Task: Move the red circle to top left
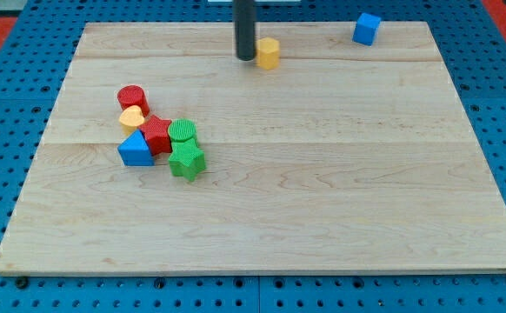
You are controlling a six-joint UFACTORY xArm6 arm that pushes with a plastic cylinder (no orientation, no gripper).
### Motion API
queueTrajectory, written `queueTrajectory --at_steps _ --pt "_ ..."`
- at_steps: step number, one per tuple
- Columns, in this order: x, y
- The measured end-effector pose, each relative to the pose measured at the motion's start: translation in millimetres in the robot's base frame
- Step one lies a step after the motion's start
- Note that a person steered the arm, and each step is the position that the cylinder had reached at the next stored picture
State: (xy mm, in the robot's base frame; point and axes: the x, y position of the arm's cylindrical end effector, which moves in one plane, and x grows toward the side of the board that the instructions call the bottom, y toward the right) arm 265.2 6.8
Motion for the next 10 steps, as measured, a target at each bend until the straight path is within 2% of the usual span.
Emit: queueTrajectory --at_steps 2,3,4,5,6,7,8,9,10 --pt "-1.9 64.6" --pt "16.1 46.2" --pt "48.1 66.2" --pt "63.7 113.2" --pt "73.9 117.0" --pt "100.4 68.9" --pt "111.1 -9.4" --pt "111.8 -105.1" --pt "113.1 -169.1"
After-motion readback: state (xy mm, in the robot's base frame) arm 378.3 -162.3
